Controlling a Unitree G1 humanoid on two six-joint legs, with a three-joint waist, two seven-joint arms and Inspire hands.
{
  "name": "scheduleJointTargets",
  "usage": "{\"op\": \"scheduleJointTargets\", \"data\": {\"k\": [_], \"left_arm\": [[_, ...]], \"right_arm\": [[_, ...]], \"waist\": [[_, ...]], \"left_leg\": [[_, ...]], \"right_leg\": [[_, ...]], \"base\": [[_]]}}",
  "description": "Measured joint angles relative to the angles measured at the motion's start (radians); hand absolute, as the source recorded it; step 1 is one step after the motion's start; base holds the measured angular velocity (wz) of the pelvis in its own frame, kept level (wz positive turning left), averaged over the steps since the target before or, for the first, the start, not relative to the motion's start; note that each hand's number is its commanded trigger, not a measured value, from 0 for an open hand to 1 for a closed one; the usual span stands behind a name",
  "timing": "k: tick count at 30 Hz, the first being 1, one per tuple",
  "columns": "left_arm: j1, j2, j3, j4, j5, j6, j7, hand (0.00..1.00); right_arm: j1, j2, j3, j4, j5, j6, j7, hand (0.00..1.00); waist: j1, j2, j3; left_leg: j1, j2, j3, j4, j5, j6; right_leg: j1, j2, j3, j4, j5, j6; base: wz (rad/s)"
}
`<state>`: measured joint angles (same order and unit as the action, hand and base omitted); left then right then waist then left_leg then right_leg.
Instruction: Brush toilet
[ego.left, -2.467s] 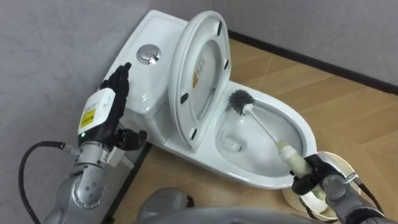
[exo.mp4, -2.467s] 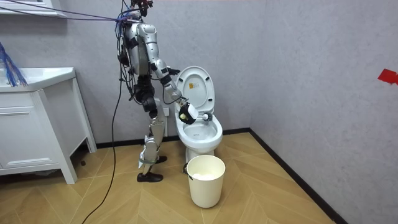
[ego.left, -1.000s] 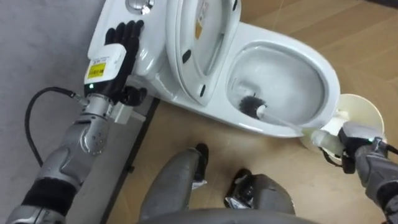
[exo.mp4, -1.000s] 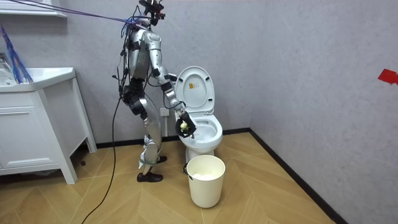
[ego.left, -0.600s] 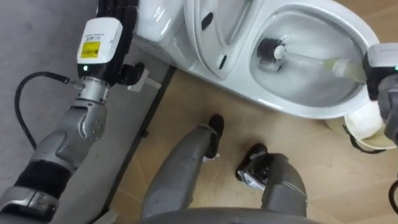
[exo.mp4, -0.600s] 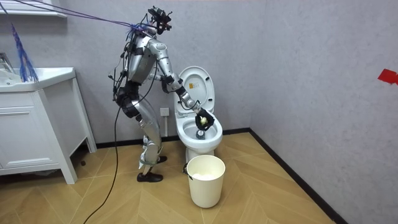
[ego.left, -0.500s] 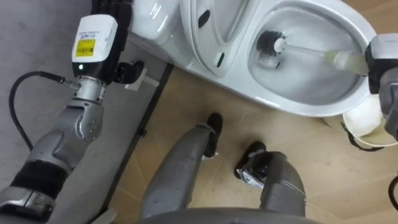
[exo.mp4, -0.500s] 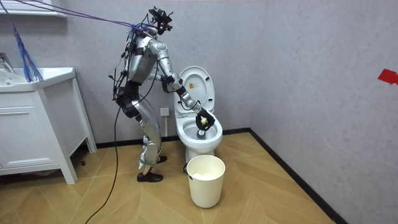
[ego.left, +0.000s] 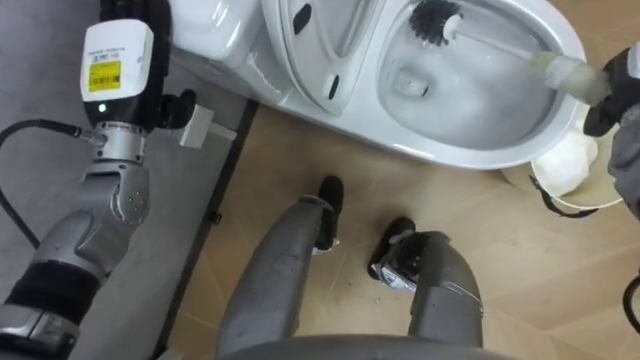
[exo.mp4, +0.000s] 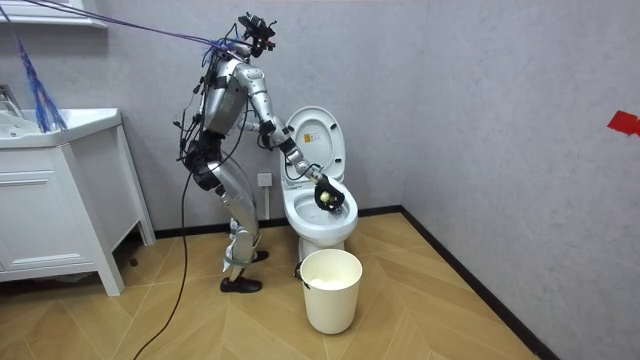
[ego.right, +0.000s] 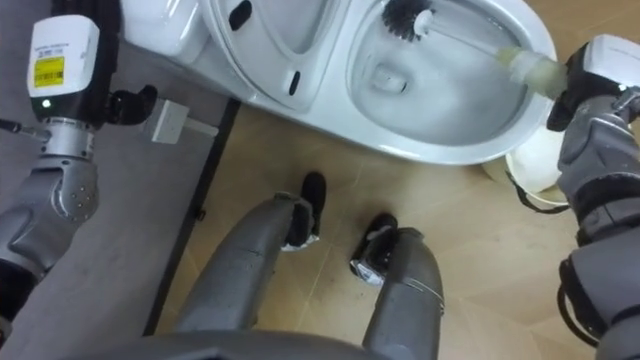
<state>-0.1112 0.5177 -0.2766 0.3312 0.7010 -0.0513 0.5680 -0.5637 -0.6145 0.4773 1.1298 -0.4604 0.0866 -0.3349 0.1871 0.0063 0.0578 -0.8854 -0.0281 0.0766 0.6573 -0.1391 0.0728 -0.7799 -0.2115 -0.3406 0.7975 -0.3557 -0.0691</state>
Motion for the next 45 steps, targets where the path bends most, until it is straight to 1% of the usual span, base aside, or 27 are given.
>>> {"op": "scheduleJointTargets", "data": {"k": [2,4,5,6,7,9,11,12,14,15,16,18,21,25,27,28,30,31,32,33,34,36,38,39,41,43,45], "left_arm": [[-0.003,0.0,-0.003,0.002,0.0,0.003,-0.017,0.0],[-0.004,0.0,-0.01,0.009,0.003,0.006,-0.034,0.0],[-0.005,0.0,-0.016,0.017,0.002,0.007,-0.034,0.0],[-0.012,0.0,-0.031,0.027,-0.001,0.006,-0.034,0.0],[-0.015,0.0,-0.041,0.031,-0.003,0.007,-0.034,0.0],[-0.011,0.0,-0.052,0.034,-0.002,0.007,-0.035,0.0],[-0.001,0.0,-0.052,0.035,-0.004,0.006,-0.035,0.0],[0.007,-0.001,-0.052,0.035,-0.015,0.005,-0.033,0.0],[0.008,0.0,-0.051,0.035,-0.029,0.002,-0.029,0.0],[0.011,0.001,-0.05,0.035,-0.046,-0.001,-0.029,0.0],[0.014,0.004,-0.049,0.034,-0.053,-0.003,-0.028,0.0],[0.031,0.006,-0.044,0.034,-0.066,-0.004,-0.006,0.0],[0.047,0.009,-0.037,0.038,-0.084,-0.009,0.004,0.0],[0.048,0.012,-0.041,0.043,-0.136,-0.026,0.012,0.0],[0.041,0.016,-0.043,0.051,-0.17,-0.035,0.013,0.0],[0.041,0.019,-0.043,0.051,-0.172,-0.039,0.014,0.0],[0.038,0.026,-0.043,0.044,-0.172,-0.043,0.042,0.0],[0.035,0.026,-0.041,0.041,-0.155,-0.04,0.058,0.0],[0.034,0.027,-0.038,0.04,-0.149,-0.038,0.064,0.0],[0.035,0.031,-0.038,0.04,-0.138,-0.034,0.076,0.0],[0.037,0.03,-0.038,0.039,-0.137,-0.031,0.079,0.0],[0.045,0.028,-0.035,0.033,-0.103,-0.012,0.081,0.0],[0.047,0.029,-0.033,0.022,-0.08,0.008,0.079,0.0],[0.044,0.028,-0.033,0.018,-0.077,0.014,0.076,0.0],[0.039,0.025,-0.033,0.005,-0.072,0.023,0.071,0.0],[0.036,0.024,-0.038,0.005,-0.068,0.025,0.061,0.0],[0.04,0.019,-0.045,0.014,-0.061,0.03,0.045,0.0]], "right_arm": [[0.009,0.008,0.002,-0.001,-0.049,0.006,0.005,1.0],[0.027,0.014,0.006,-0.028,-0.109,0.018,0.02,1.0],[0.032,0.014,0.018,-0.06,-0.14,0.031,0.037,1.0],[0.039,0.008,0.05,-0.085,-0.179,0.048,0.05,1.0],[0.042,0.006,0.065,-0.086,-0.196,0.053,0.056,1.0],[0.062,0.014,0.115,-0.101,-0.285,0.088,0.1,1.0],[0.084,0.027,0.127,-0.143,-0.334,0.114,0.131,1.0],[0.092,0.03,0.127,-0.172,-0.338,0.131,0.145,1.0],[0.102,0.028,0.128,-0.208,-0.343,0.141,0.164,1.0],[0.12,0.028,0.128,-0.248,-0.359,0.163,0.174,1.0],[0.128,0.03,0.128,-0.268,-0.372,0.173,0.178,1.0],[0.168,0.034,0.128,-0.351,-0.418,0.214,0.195,1.0],[0.191,0.044,0.127,-0.378,-0.422,0.234,0.214,1.0],[0.155,0.039,0.135,-0.336,-0.385,0.232,0.22,1.0],[0.11,0.016,0.16,-0.256,-0.261,0.19,0.193,1.0],[0.098,0.017,0.159,-0.23,-0.231,0.176,0.185,1.0],[0.056,0.014,0.147,-0.15,-0.113,0.12,0.152,1.0],[0.038,0.011,0.109,-0.114,-0.086,0.088,0.139,1.0],[0.027,0.01,0.085,-0.097,-0.08,0.075,0.134,1.0],[-0.006,0.009,0.052,-0.059,-0.073,0.055,0.118,1.0],[-0.021,0.006,0.038,-0.042,-0.073,0.049,0.107,1.0],[-0.03,-0.026,0.008,-0.017,-0.1,0.026,0.071,1.0],[-0.029,-0.033,0.008,-0.01,-0.109,0.016,0.052,1.0],[-0.022,-0.033,0.008,-0.012,-0.129,0.015,0.042,1.0],[0.004,-0.032,0.008,-0.044,-0.187,0.019,0.023,1.0],[0.036,-0.024,0.009,-0.094,-0.233,0.024,0.018,1.0],[0.092,0.019,0.017,-0.178,-0.298,0.046,0.011,1.0]], "waist": [[0.006,0.008,-0.0017],[0.013,0.026,-0.003],[0.021,0.038,-0.0017],[0.044,0.048,-0.0015],[0.05,0.053,-0.0026],[0.068,0.067,-0.0052],[0.068,0.073,-0.0059],[0.066,0.076,-0.0075],[0.066,0.082,-0.0073],[0.065,0.093,-0.0076],[0.066,0.095,-0.0078],[0.063,0.099,-0.0102],[0.063,0.103,-0.0123],[0.068,0.103,-0.0124],[0.07,0.099,-0.0096],[0.068,0.095,-0.0071],[0.061,0.063,0.0041],[0.052,0.052,0.004],[0.048,0.044,0.0049],[0.039,0.028,0.0066],[0.035,0.023,0.0082],[0.017,0.004,0.0076],[0.008,-0.01,0.0082],[0.004,-0.014,0.0071],[0.008,-0.014,0.0069],[0.012,-0.006,0.0041],[0.018,0.013,0.0015]], "left_leg": [[0.015,0.002,0.0,-0.001,-0.001,0.001],[0.027,0.006,-0.006,-0.01,-0.001,0.001],[0.031,0.011,-0.005,-0.016,-0.001,0.0],[0.033,0.018,-0.001,-0.019,-0.001,-0.001],[0.035,0.018,-0.001,-0.023,0.0,-0.001],[0.038,0.017,-0.005,-0.036,0.003,-0.006],[0.037,0.017,-0.009,-0.041,0.006,-0.01],[0.037,0.023,-0.01,-0.041,0.007,-0.012],[0.039,0.039,-0.014,-0.04,0.006,-0.018],[0.039,0.048,-0.024,-0.035,0.002,-0.025],[0.039,0.051,-0.024,-0.034,0.0,-0.028],[0.044,0.056,-0.025,-0.045,-0.002,-0.036],[0.058,0.066,-0.025,-0.055,-0.005,-0.045],[0.06,0.069,-0.023,-0.059,-0.004,-0.049],[0.062,0.067,-0.02,-0.059,-0.004,-0.048],[0.061,0.066,-0.02,-0.06,-0.004,-0.048],[0.048,0.051,-0.01,-0.061,-0.001,-0.047],[0.033,0.05,-0.01,-0.055,0.001,-0.045],[0.029,0.048,-0.007,-0.056,0.004,-0.044],[0.022,0.045,0.005,-0.058,0.009,-0.04],[0.021,0.039,0.001,-0.057,0.01,-0.039],[0.022,0.025,-0.003,-0.05,0.015,-0.034],[0.024,0.015,-0.006,-0.043,0.016,-0.032],[0.024,0.017,-0.006,-0.041,0.017,-0.029],[0.023,0.02,-0.003,-0.033,0.018,-0.028],[0.026,0.023,0.0,-0.028,0.015,-0.023],[0.039,0.031,-0.001,-0.017,0.007,-0.013]], "right_leg": [[0.016,0.003,-0.001,-0.005,0.002,0.002],[0.036,0.009,-0.009,-0.02,0.006,0.002],[0.041,0.015,-0.009,-0.03,0.012,0.002],[0.04,0.024,-0.004,-0.04,0.02,0.001],[0.04,0.024,-0.003,-0.041,0.021,0.001],[0.041,0.029,-0.005,-0.053,0.025,-0.002],[0.043,0.031,-0.009,-0.058,0.024,-0.004],[0.047,0.04,-0.011,-0.071,0.027,-0.008],[0.061,0.058,-0.022,-0.097,0.036,-0.015],[0.076,0.072,-0.034,-0.115,0.039,-0.019],[0.08,0.077,-0.036,-0.123,0.041,-0.021],[0.091,0.095,-0.038,-0.148,0.046,-0.028],[0.114,0.11,-0.041,-0.176,0.05,-0.033],[0.116,0.113,-0.043,-0.184,0.051,-0.035],[0.114,0.107,-0.043,-0.178,0.049,-0.035],[0.112,0.104,-0.043,-0.172,0.045,-0.034],[0.075,0.082,-0.029,-0.13,0.03,-0.033],[0.056,0.074,-0.028,-0.114,0.026,-0.034],[0.047,0.07,-0.025,-0.105,0.025,-0.033],[0.029,0.058,-0.019,-0.087,0.022,-0.034],[0.026,0.053,-0.017,-0.08,0.019,-0.033],[0.023,0.034,-0.018,-0.056,0.009,-0.027],[0.026,0.028,-0.02,-0.049,0.006,-0.026],[0.027,0.026,-0.021,-0.046,0.007,-0.024],[0.027,0.024,-0.019,-0.042,0.008,-0.021],[0.031,0.025,-0.019,-0.044,0.013,-0.017],[0.054,0.036,-0.021,-0.051,0.018,-0.013]], "base": [[-0.02],[-0.02],[-0.19],[-0.2],[-0.12],[0.02],[0.0],[-0.05],[-0.03],[0.0],[0.0],[-0.07],[-0.01],[0.0],[0.02],[0.04],[0.04],[0.05],[0.05],[0.0],[0.08],[0.15],[0.04],[0.0],[-0.04],[-0.09],[-0.08]]}}
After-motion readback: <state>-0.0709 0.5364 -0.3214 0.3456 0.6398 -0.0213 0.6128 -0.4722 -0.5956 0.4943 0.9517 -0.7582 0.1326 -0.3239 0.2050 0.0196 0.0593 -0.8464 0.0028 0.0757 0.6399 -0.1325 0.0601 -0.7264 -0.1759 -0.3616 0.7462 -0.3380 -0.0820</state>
